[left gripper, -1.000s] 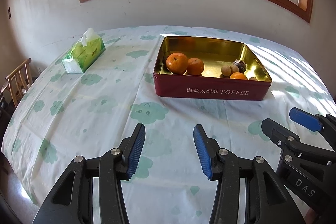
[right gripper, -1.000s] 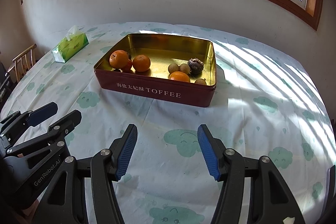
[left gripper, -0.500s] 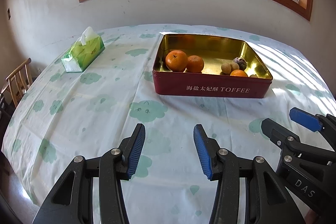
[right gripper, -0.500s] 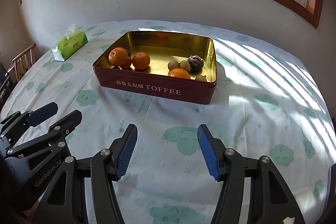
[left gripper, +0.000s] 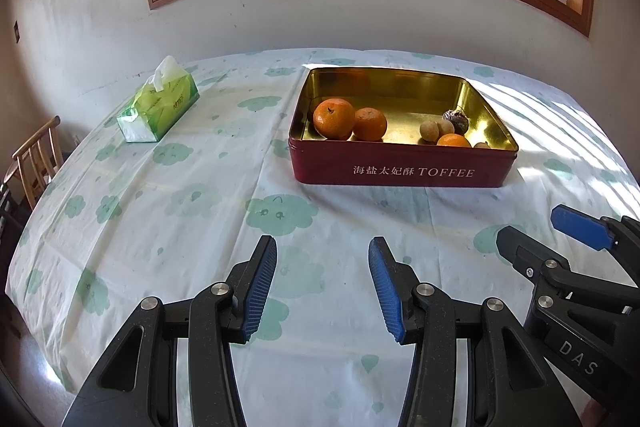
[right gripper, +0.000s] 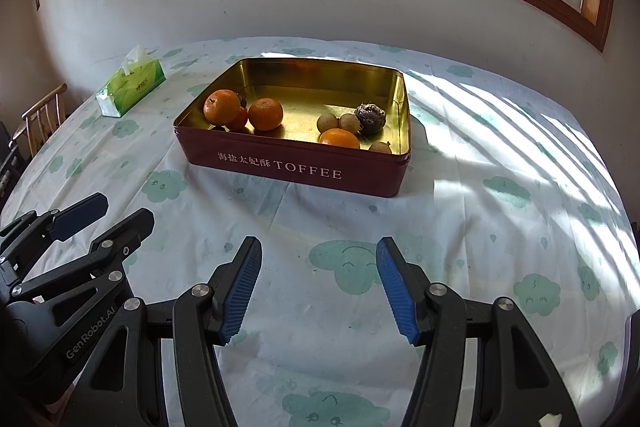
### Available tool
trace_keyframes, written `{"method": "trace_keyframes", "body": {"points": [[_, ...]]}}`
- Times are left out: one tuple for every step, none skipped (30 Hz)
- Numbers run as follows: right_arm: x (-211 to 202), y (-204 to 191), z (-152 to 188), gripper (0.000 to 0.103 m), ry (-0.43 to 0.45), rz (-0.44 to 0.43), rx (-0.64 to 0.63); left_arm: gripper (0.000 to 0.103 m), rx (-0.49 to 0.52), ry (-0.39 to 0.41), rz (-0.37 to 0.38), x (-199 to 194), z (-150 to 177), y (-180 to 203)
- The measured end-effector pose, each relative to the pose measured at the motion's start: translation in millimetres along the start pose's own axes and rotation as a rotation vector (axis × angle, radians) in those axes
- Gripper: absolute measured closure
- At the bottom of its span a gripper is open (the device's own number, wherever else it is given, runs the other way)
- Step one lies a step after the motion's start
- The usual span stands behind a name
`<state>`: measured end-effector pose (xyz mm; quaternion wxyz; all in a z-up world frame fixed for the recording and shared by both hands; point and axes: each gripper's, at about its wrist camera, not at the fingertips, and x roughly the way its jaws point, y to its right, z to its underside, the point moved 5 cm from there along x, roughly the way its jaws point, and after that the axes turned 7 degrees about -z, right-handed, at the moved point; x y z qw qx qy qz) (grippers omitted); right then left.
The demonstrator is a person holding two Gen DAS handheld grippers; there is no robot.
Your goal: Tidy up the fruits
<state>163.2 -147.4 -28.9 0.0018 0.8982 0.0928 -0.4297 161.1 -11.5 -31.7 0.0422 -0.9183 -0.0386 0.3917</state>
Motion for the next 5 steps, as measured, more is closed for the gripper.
{"method": "trace_keyframes", "body": {"points": [[-0.2, 0.1, -0.2, 0.046, 0.0, 0.001, 0.0, 0.054, 0.001, 0.001, 0.004, -0.4, 0.0, 0.2], [-0.2, 0.0, -0.4, 0.046, -0.001, 0.0, 0.001, 0.054, 0.003, 0.003, 0.005, -0.7, 0.5, -0.1], [0.3, 0.6, 0.1, 0.046, -0.002, -0.001, 0.002, 0.054, 0.007, 0.003, 0.007, -1.2, 0.2, 0.6], [0.4, 0.6, 0.1, 0.046, -0.001, 0.0, 0.002, 0.054, 0.009, 0.001, 0.014, -1.1, 0.6, 0.6], [0.4, 0.7, 0.2, 0.046, -0.001, 0.0, 0.001, 0.054, 0.01, 0.0, 0.016, -1.6, 0.0, 1.6]]}}
